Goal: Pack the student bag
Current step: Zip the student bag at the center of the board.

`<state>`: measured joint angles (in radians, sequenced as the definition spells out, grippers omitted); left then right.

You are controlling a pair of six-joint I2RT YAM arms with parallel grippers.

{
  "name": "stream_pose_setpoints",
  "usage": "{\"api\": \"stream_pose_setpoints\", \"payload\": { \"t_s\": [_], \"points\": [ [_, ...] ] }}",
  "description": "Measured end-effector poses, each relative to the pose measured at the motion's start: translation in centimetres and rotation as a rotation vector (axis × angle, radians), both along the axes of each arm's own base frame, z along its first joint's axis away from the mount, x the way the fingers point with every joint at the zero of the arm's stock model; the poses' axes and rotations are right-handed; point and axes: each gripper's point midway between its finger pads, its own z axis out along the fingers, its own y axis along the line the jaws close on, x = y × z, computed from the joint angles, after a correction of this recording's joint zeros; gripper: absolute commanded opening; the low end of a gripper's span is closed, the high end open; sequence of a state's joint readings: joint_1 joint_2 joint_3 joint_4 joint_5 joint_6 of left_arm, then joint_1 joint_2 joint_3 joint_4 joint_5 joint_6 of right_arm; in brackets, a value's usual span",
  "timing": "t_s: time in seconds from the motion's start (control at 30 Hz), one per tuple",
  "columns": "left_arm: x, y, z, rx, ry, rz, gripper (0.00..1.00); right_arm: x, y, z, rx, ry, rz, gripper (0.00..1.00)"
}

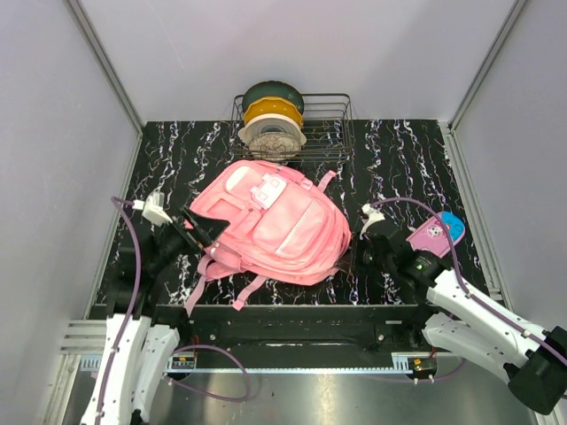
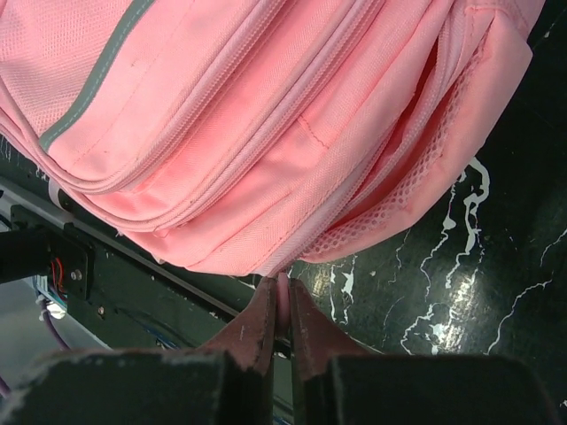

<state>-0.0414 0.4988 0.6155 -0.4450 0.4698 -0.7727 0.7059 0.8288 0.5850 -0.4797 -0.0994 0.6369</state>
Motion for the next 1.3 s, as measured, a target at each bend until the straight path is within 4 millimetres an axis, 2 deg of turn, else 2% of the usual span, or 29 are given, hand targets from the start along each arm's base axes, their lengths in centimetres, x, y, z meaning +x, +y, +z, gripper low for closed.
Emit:
{"api": "stream_pose_setpoints", "payload": {
  "t_s": [0.1, 0.23, 0.4, 0.57, 0.63, 0.7, 0.77, 0.8, 0.9, 0.93, 0.97, 1.0, 1.03, 1.07, 1.1, 1.2, 1.3],
  "points": [
    [-2.1, -1.7, 0.2, -0.051, -0.038, -0.06, 0.99, 0.1, 0.2, -0.1, 0.015, -0.001, -0.007, 0.0],
    [-4.7, -3.8, -2.2, -0.123, 0.015, -0.13, 0.99, 0.3, 1.0, -0.3, 0.075, 0.02, -0.035, 0.0],
    [-6.3, -6.5, -5.3, -0.139, 0.148, -0.191, 0.99, 0.7, 1.7, -0.8, 0.12, 0.056, -0.079, 0.0],
    [-8.3, -10.9, -8.1, -0.043, 0.253, -0.259, 0.99, 1.1, 2.0, -0.6, 0.142, 0.065, -0.105, 0.0],
    [-8.9, -12.1, -8.7, -0.019, 0.272, -0.265, 0.99, 1.2, 2.0, -0.6, 0.146, 0.068, -0.116, 0.0],
    [-8.6, -13.1, -9.0, -0.033, 0.282, -0.232, 0.98, 1.3, 2.1, -0.5, 0.154, 0.069, -0.125, 0.0],
    [-8.1, -13.8, -9.2, -0.054, 0.288, -0.2, 0.91, 1.4, 2.2, -0.3, 0.164, 0.066, -0.133, 0.0],
    [-7.7, -14.0, -9.5, -0.064, 0.289, -0.174, 0.83, 1.4, 2.2, -0.2, 0.169, 0.065, -0.134, 0.0],
    [-6.8, -14.2, -10.4, -0.084, 0.286, -0.12, 0.73, 1.4, 2.3, 0.0, 0.177, 0.062, -0.133, 0.0],
    [-6.5, -14.2, -10.7, -0.089, 0.284, -0.103, 0.63, 1.3, 2.3, 0.1, 0.179, 0.06, -0.132, 0.0],
    [-6.2, -14.3, -10.9, -0.09, 0.284, -0.09, 0.56, 1.3, 2.3, 0.2, 0.183, 0.056, -0.132, 0.0],
    [-6.0, -14.4, -11.1, -0.086, 0.284, -0.08, 0.45, 1.3, 2.3, 0.4, 0.188, 0.051, -0.132, 0.0],
    [-5.7, -14.4, -11.6, -0.075, 0.286, -0.068, 0.14, 1.3, 2.2, 0.6, 0.193, 0.044, -0.134, 0.0],
    [-5.6, -14.5, -12.0, -0.064, 0.292, -0.058, 0.05, 1.3, 2.2, 0.8, 0.198, 0.036, -0.135, 0.0],
    [-5.5, -14.5, -12.4, -0.059, 0.299, -0.049, 0.0, 1.3, 2.1, 0.9, 0.201, 0.03, -0.137, 0.0],
    [-4.9, -14.4, -13.2, -0.059, 0.313, -0.027, 0.0, 1.3, 2.0, 0.9, 0.198, 0.028, -0.137, 0.0],
    [-4.3, -13.8, -13.2, -0.089, 0.329, -0.021, 0.0, 1.3, 1.9, 0.9, 0.195, 0.021, -0.139, 0.0]
  ]
}}
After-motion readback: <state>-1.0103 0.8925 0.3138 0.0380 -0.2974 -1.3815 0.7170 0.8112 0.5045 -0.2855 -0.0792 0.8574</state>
